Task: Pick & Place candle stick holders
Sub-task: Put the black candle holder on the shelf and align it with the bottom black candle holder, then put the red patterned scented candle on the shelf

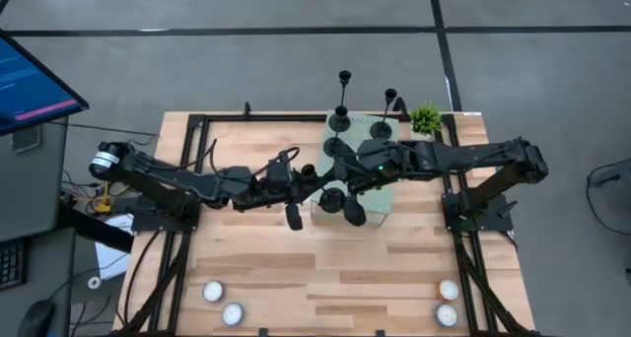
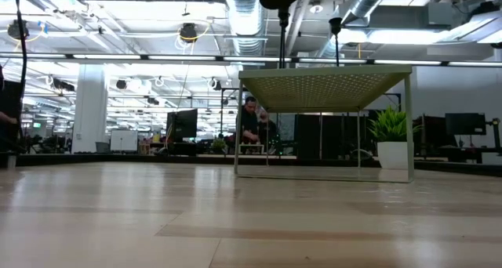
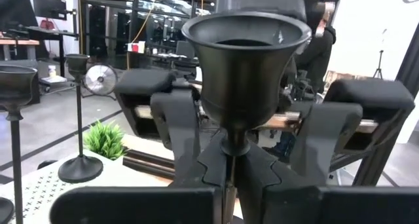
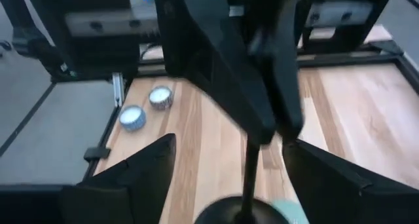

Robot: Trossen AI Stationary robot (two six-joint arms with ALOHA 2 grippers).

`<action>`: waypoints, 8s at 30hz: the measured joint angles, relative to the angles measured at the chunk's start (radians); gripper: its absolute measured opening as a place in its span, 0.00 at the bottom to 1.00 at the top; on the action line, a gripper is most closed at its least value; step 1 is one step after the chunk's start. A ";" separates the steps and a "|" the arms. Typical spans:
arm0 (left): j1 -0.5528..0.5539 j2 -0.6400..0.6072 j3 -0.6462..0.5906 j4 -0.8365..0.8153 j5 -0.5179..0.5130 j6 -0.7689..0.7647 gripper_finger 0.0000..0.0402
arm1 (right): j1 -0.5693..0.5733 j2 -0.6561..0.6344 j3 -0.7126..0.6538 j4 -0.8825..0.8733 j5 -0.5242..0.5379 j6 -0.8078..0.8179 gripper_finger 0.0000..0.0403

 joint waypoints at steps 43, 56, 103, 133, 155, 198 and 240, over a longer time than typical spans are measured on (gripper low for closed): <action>-0.058 -0.115 -0.001 -0.029 -0.053 0.005 0.45 | -0.025 -0.822 -0.862 0.436 0.696 -0.024 0.00; -0.057 -0.157 -0.001 -0.031 -0.117 0.052 0.39 | -0.228 -0.835 -0.999 0.528 0.514 -0.039 0.00; -0.115 -0.223 -0.001 -0.534 -0.123 -0.170 0.61 | -0.344 -0.751 -0.827 0.219 0.317 -0.077 0.67; -0.635 -0.113 -0.063 -1.445 0.414 -1.172 0.57 | -0.344 -0.819 -0.642 -0.181 0.315 -0.044 0.69; -0.763 -0.113 -0.151 -1.161 0.393 -1.265 0.57 | -0.345 -0.819 -0.642 -0.220 0.315 -0.050 0.69; -0.662 -0.059 -0.150 -1.256 0.533 -1.196 0.76 | -0.347 -0.819 -0.642 -0.239 0.322 -0.042 0.69; -0.571 -0.067 -0.083 -1.376 0.573 -0.931 0.89 | -0.347 -0.834 -0.642 -0.342 0.322 -0.016 0.69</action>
